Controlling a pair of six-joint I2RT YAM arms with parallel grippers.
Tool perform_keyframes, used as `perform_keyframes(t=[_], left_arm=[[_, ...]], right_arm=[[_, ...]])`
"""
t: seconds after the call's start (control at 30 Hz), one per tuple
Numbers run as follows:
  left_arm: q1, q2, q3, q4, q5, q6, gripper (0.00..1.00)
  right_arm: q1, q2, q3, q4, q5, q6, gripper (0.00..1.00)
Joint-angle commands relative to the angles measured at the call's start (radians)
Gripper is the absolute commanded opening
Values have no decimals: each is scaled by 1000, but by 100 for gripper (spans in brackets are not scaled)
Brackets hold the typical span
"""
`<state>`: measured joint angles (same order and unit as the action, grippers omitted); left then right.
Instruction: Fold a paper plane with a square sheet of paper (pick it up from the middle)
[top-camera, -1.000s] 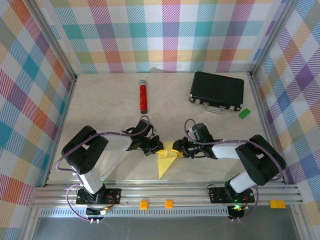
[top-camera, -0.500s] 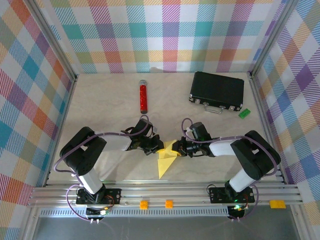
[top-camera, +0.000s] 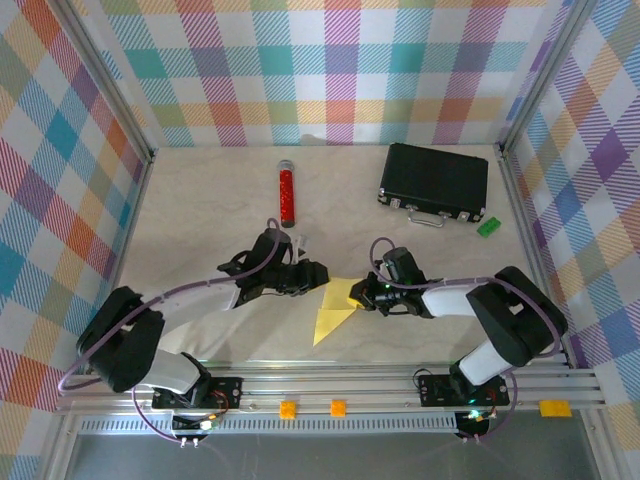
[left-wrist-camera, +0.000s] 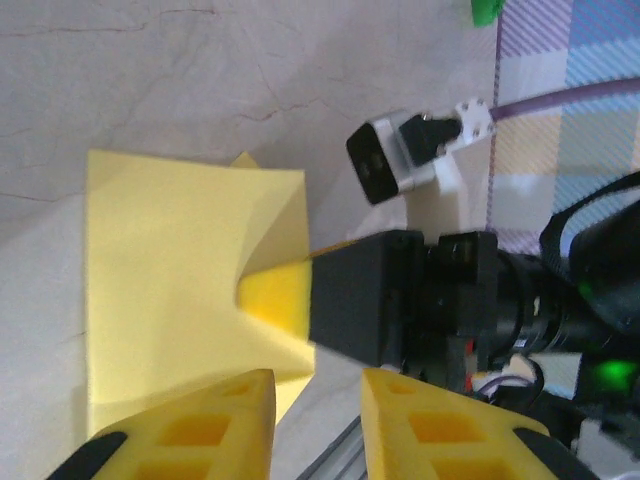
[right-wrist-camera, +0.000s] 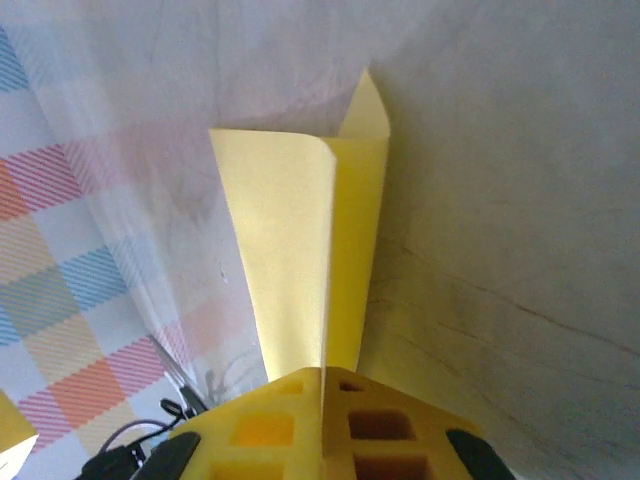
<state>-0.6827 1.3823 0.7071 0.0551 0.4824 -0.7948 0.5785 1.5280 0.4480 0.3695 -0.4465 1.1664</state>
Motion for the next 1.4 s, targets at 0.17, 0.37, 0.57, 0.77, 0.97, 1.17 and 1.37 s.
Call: perform_keyframes(t=[0.17,0.37,0.57,0.77,0.97,1.17,1.37], left_arm=[[-111,-41,-33,-173,-51,223,19],[-132,114,26,-182,-113,194,0],[-134,212,40,-184,-164,175,0],[-136,236,28,-187,-152,177,0],[-135,176,44,-232,-157,187,2],[-154,12,19,-193,-176,256,20],[-290,14,72,-342,-359,449,28]], right_arm=[[23,-12,10,13,47,43,14],[23,-17,-19,41,32,41,18],[23,-46,-10,-15,22,-7,23],[23,-34,16,-55,-12,-52,22],[23,-31,33,-91,-6,-65,11],[23,-33,44,-92,-3,-9,6],[23,-35,53,-80,-12,25,5]])
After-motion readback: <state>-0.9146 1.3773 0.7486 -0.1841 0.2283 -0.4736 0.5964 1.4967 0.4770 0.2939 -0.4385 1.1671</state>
